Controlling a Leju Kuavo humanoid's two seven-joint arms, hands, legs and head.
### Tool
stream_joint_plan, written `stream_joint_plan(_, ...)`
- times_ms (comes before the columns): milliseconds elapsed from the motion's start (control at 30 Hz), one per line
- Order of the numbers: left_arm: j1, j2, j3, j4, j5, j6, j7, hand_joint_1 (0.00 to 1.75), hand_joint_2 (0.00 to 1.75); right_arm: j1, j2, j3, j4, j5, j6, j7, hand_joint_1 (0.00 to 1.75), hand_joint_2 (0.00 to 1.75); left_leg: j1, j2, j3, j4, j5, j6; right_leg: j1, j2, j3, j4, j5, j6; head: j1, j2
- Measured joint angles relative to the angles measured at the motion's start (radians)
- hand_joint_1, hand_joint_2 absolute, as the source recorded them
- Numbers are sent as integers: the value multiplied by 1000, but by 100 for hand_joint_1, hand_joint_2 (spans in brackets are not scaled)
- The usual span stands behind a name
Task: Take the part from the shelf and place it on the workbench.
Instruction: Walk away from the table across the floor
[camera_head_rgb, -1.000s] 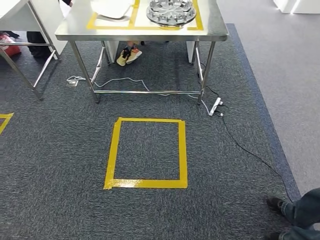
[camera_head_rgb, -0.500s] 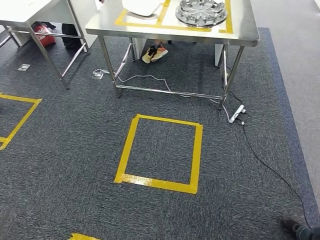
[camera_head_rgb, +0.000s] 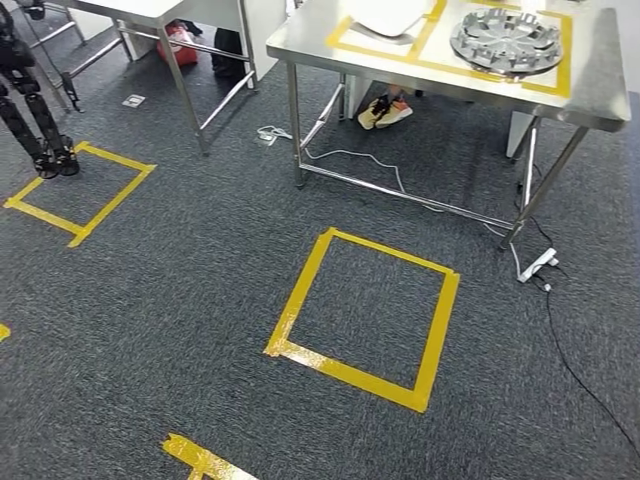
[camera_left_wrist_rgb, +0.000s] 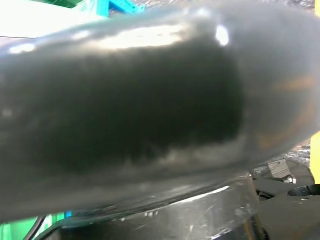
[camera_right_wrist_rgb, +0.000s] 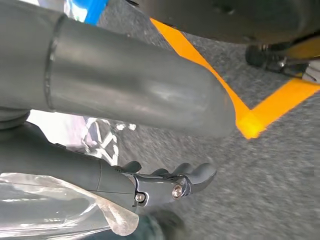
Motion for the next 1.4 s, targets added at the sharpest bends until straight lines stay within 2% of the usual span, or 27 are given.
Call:
stream_joint_plan(67, -4, -3, -7, 0, -8, -1, 18, 0, 0, -1, -2, 0, 0, -3, 13, -1, 0, 0, 1, -22, -7, 3, 1, -12, -1, 30, 27, -54, 9, -8, 0, 0)
stream_joint_plan(133, -7, -7, -15, 0, -16, -4, 35, 0, 0, -4, -5, 0, 0, -4, 23, 8, 0, 0, 4, -39, -13, 3, 4, -25, 0, 13, 33, -59, 9, -21, -1, 0)
stream_joint_plan(200, -10, -11, -21, 0, -22, -9, 46, 0, 0, -3, -9, 0, 0, -1, 29, 17, 0, 0, 2, -9, -28, 31, -14, -34, -2, -13, 39, -65, 12, -34, -6, 0)
stream_joint_plan(267, -17, -14, -26, 0, -26, -11, 49, 0, 0, -1, -12, 0, 0, 0, 31, 20, 0, 0, 0, 47, -79, 137, -69, -41, -1, -44, 43, -69, 9, -43, -15, 0)
stream_joint_plan(333, -21, -16, -32, 0, -28, -12, 52, 0, 0, 0, -15, 0, 0, 0, 31, 23, 0, 0, 2, 69, -141, 263, -117, -45, 3, -76, 46, -69, 5, -48, -19, 0)
stream_joint_plan(367, -22, -16, -35, 0, -28, -14, 55, 0, 0, 0, -16, 0, 0, 0, 31, 24, 0, 0, 3, 72, -154, 289, -117, -46, 4, -90, 47, -69, 3, -49, -19, 0)
stream_joint_plan(400, -21, -16, -38, 0, -29, -16, 58, 0, 0, -1, -17, 0, 0, 0, 30, 24, 0, 0, 2, 75, -148, 275, -97, -44, 6, -103, 50, -69, 1, -49, -19, 0)
stream_joint_plan(433, -21, -16, -40, 0, -32, -20, 61, 0, 0, -2, -18, 0, 0, -1, 29, 23, 0, 0, 2, 81, -122, 223, -62, -40, 7, -115, 55, -69, -2, -48, -19, 0)
stream_joint_plan(500, -24, -16, -44, 0, -39, -27, 69, 0, 0, -2, -18, 0, 0, -4, 26, 16, 0, 0, -8, 128, -53, 84, -4, -25, 12, -137, 62, -68, -10, -43, -19, 0)
stream_joint_plan(567, -30, -16, -49, 0, -48, -31, 76, 0, 0, -3, -19, 0, 0, -6, 27, 9, 0, 0, -19, 166, -21, 15, 10, -12, 16, -158, 68, -68, -17, -33, -19, 0)
stream_joint_plan(633, -34, -16, -58, 0, -56, -33, 81, 0, 0, -7, -19, 0, 0, -6, 38, 5, 0, 0, -21, 150, -21, 8, 10, -6, 18, -181, 77, -72, -21, -23, -18, 0)
stream_joint_plan(667, -34, -16, -62, 0, -59, -34, 81, 0, 0, -10, -19, 0, 0, -6, 47, 3, 0, 0, -19, 138, -19, 3, 12, -2, 18, -178, 79, -71, -27, -17, -17, 0)
stream_joint_plan(733, -35, -15, -67, 0, -58, -31, 75, 0, 0, -13, -19, 0, 0, -2, 67, -4, 0, 0, -12, 113, -16, -7, 19, 7, 15, -132, 58, -21, -65, -8, -11, 0)
stream_joint_plan(800, -35, -15, -67, 0, -53, -27, 65, 0, 0, -13, -19, 0, 0, 4, 78, -6, 0, 0, -8, 89, -17, -9, 22, 12, 11, -75, -4, 107, -125, -3, -4, 0)
stream_joint_plan(833, -34, -15, -67, 0, -50, -26, 59, 0, 0, -11, -19, 0, 0, 9, 80, -7, 0, 0, -8, 75, -17, -8, 22, 12, 10, -64, -39, 171, -145, -2, -2, 0)
stream_joint_plan(867, -32, -13, -67, 0, -46, -26, 52, 0, 0, -10, -19, 0, 0, 14, 82, -9, 0, 0, -8, 61, -17, -8, 22, 12, 10, -59, -64, 209, -146, -1, -2, 0)
stream_joint_plan(900, -29, -12, -67, 0, -41, -25, 44, 0, 0, -8, -19, 1, 0, 19, 82, -12, 0, 0, -7, 45, -15, -8, 22, 12, 9, -56, -73, 209, -127, 0, -2, 0)
stream_joint_plan(933, -26, -9, -67, 0, -35, -25, 36, 0, 0, -7, -19, 2, 0, 24, 82, -17, 0, 0, -7, 30, -14, -7, 21, 10, 7, -52, -64, 169, -90, 0, -2, 0)
stream_joint_plan(967, -24, -8, -66, 0, -30, -25, 28, 0, 0, -7, -19, 4, 0, 29, 82, -22, 0, 0, -6, 16, -12, -6, 19, 8, 5, -38, -41, 102, -44, 0, -2, 0)
stream_joint_plan(1000, -23, -6, -66, 0, -25, -25, 23, 0, 0, -7, -19, 6, 0, 33, 82, -26, 0, 0, -6, 2, -11, -4, 17, 4, 1, -12, -15, 36, -12, 0, -2, 0)
stream_joint_plan(1033, -22, -5, -66, 0, -22, -25, 19, 0, 0, -7, -19, 8, 0, 38, 80, -29, 0, 0, -7, -10, -13, 0, 15, -1, -2, 11, 6, -16, 8, -1, -2, 0)
stream_joint_plan(1100, -21, -2, -65, 0, -16, -24, 11, 0, 0, -10, -19, 14, 1, 49, 76, -32, 0, 0, -5, -32, -21, 4, 16, -14, -3, 35, 27, -54, 10, -7, -2, 0)
stream_joint_plan(1167, -18, -1, -64, 0, -12, -22, 6, 0, 0, -13, -19, 20, 0, 58, 71, -34, 0, 0, 0, -42, -28, 6, 18, -26, -1, 14, 34, -59, 13, -19, -2, 0)
stream_joint_plan(1233, -18, 0, -63, 0, -10, -18, 7, 0, 0, -14, -19, 24, 0, 64, 69, -33, 0, 0, -1, 0, -50, 50, -10, -36, -1, -14, 39, -66, 15, -33, -9, 0)
stream_joint_plan(1300, -23, -1, -63, 0, -10, -13, 11, 0, 0, -11, -20, 28, 0, 71, 69, -29, 0, 0, -2, 55, -107, 171, -73, -44, 1, -47, 43, -68, 11, -42, -17, 0)
stream_joint_plan(1367, -25, -2, -63, 0, -10, -10, 17, 0, 0, -10, -20, 34, 0, 81, 69, -22, 0, 0, 1, 70, -160, 283, -113, -49, 4, -80, 45, -68, 7, -45, -19, 0)
stream_joint_plan(1400, -24, -2, -63, 0, -10, -9, 20, 0, 0, -10, -21, 38, 0, 86, 69, -19, 0, 0, 2, 73, -164, 292, -105, -49, 5, -95, 47, -67, 5, -46, -19, 0)
